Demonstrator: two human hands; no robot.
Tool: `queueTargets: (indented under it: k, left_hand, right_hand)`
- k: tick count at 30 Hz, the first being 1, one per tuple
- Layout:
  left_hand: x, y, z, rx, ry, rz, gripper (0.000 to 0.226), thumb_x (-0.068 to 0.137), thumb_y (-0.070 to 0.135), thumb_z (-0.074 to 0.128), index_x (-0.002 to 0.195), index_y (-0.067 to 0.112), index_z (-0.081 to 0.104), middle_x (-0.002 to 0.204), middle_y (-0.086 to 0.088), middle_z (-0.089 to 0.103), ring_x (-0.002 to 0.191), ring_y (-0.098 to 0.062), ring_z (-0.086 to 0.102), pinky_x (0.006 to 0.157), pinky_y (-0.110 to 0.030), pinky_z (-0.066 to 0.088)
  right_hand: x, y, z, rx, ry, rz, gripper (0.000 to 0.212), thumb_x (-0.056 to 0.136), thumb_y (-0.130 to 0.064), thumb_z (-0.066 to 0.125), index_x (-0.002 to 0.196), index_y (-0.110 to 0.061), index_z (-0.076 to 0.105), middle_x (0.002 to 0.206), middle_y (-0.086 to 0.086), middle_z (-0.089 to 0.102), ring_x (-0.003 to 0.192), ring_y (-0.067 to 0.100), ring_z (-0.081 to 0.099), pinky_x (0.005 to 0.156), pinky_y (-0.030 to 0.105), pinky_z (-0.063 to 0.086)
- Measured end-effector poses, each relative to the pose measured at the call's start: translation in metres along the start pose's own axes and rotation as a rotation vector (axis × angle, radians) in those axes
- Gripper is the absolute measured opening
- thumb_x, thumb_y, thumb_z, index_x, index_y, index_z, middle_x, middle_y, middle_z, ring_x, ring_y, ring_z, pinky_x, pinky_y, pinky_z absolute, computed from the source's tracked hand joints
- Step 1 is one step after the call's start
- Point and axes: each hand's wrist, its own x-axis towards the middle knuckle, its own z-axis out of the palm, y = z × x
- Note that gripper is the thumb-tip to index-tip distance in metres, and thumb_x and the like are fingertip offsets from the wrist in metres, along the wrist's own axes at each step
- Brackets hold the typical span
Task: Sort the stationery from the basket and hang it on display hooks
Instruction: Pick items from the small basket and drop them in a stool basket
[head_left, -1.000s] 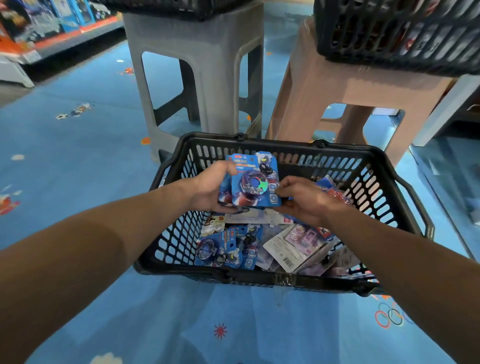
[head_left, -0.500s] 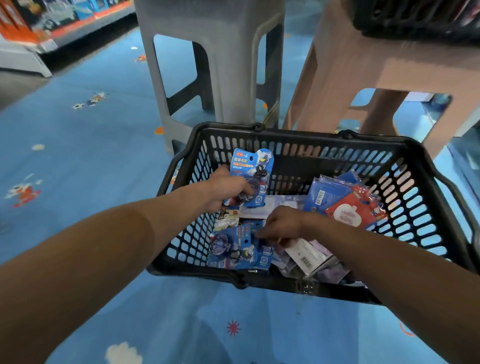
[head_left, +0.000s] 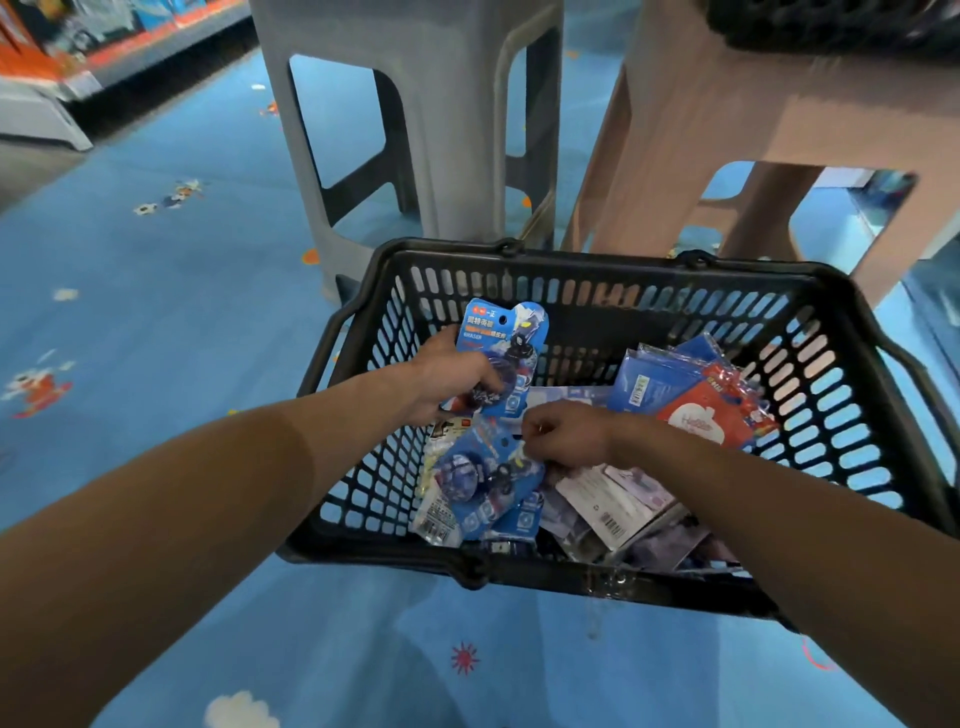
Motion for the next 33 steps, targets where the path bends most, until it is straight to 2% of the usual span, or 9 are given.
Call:
queueTargets:
  k: [4, 7, 12, 16, 19, 22, 27, 30, 33]
  left_hand:
    - [-0.005, 0.004, -0.003, -0.019, -0.025, -0.022, 0.031, 0.086, 0.007, 0.073, 0.114, 0.019, 0.065, 0.107, -0.006, 0.076, 0.091, -0.024, 0.072, 0.085, -0.044, 0.060]
    - [-0.007, 0.005, -0.003, -0.036, -0.037, -0.021, 0.038, 0.084, 0.005, 0.072, 0.115, 0.024, 0.063, 0.113, -0.006, 0.074, 0.104, -0.032, 0.070, 0.093, -0.058, 0.056]
    - [-0.008, 0.004, -0.004, -0.053, -0.133, -0.051, 0.030, 0.087, 0.002, 0.065, 0.109, 0.022, 0.059, 0.122, -0.010, 0.069, 0.110, -0.032, 0.067, 0.073, -0.046, 0.063]
    - [-0.009, 0.003, -0.001, -0.050, -0.205, -0.099, 0.027, 0.085, 0.008, 0.057, 0.111, 0.015, 0.059, 0.125, -0.020, 0.069, 0.109, -0.035, 0.070, 0.078, -0.044, 0.062]
    - [-0.009, 0.005, -0.002, -0.111, -0.292, -0.169, 0.041, 0.086, 0.033, 0.047, 0.118, 0.014, 0.064, 0.113, -0.015, 0.074, 0.095, -0.028, 0.069, 0.079, -0.039, 0.058]
    - [-0.007, 0.007, -0.004, -0.118, -0.448, -0.179, 0.058, 0.083, 0.054, 0.050, 0.122, 0.015, 0.067, 0.128, -0.018, 0.070, 0.109, -0.032, 0.065, 0.097, -0.048, 0.054]
    - [-0.013, 0.003, 0.006, -0.037, -0.455, -0.115, 0.044, 0.087, 0.023, 0.077, 0.125, 0.006, 0.063, 0.119, -0.016, 0.075, 0.113, -0.037, 0.070, 0.111, -0.059, 0.045]
    - [-0.009, 0.001, 0.006, -0.064, -0.335, -0.066, 0.035, 0.088, 0.013, 0.075, 0.121, 0.005, 0.065, 0.107, -0.017, 0.077, 0.101, -0.038, 0.075, 0.094, -0.058, 0.058]
    - [-0.007, -0.003, 0.006, -0.065, -0.114, -0.014, 0.035, 0.083, 0.003, 0.079, 0.113, 0.007, 0.062, 0.083, -0.009, 0.075, 0.060, -0.020, 0.073, 0.049, -0.030, 0.057]
  right_hand:
    - [-0.017, 0.014, -0.030, -0.185, 0.147, -0.067, 0.018, 0.106, -0.020, 0.046, 0.089, -0.023, 0.049, 0.086, 0.003, 0.055, 0.065, 0.019, 0.054, 0.056, 0.028, 0.047]
    - [-0.035, 0.021, -0.048, -0.187, 0.203, -0.062, 0.011, 0.108, -0.016, 0.044, 0.098, -0.014, 0.049, 0.084, 0.005, 0.052, 0.069, 0.023, 0.059, 0.044, 0.021, 0.042]
    - [-0.064, 0.018, -0.068, 0.089, 0.301, -0.119, 0.011, 0.108, -0.019, 0.050, 0.103, -0.012, 0.057, 0.082, 0.001, 0.065, 0.068, 0.016, 0.070, 0.051, 0.024, 0.044]
    - [-0.064, 0.011, -0.070, 0.155, 0.427, -0.201, 0.010, 0.106, -0.019, 0.053, 0.099, -0.014, 0.059, 0.082, 0.003, 0.068, 0.066, 0.015, 0.065, 0.053, 0.025, 0.044]
    - [-0.053, 0.004, -0.070, 0.127, 0.521, -0.228, 0.010, 0.104, -0.015, 0.056, 0.096, -0.011, 0.060, 0.084, 0.006, 0.067, 0.073, 0.020, 0.064, 0.055, 0.025, 0.049]
    - [-0.046, -0.002, -0.069, 0.088, 0.539, -0.244, 0.010, 0.103, -0.017, 0.059, 0.097, -0.009, 0.063, 0.090, 0.006, 0.072, 0.084, 0.027, 0.071, 0.077, 0.045, 0.062]
    - [-0.035, -0.010, -0.057, 0.051, 0.625, -0.290, 0.012, 0.101, -0.020, 0.061, 0.092, -0.012, 0.061, 0.086, 0.010, 0.072, 0.083, 0.032, 0.070, 0.079, 0.052, 0.059]
    - [-0.023, -0.006, -0.047, -0.132, 0.783, -0.161, 0.024, 0.099, -0.035, 0.062, 0.090, -0.014, 0.055, 0.082, 0.006, 0.065, 0.079, 0.029, 0.062, 0.067, 0.038, 0.049]
    - [-0.018, 0.002, -0.039, -0.357, 0.663, -0.094, 0.026, 0.099, -0.038, 0.058, 0.081, -0.023, 0.050, 0.082, 0.004, 0.059, 0.083, 0.030, 0.062, 0.067, 0.033, 0.042]
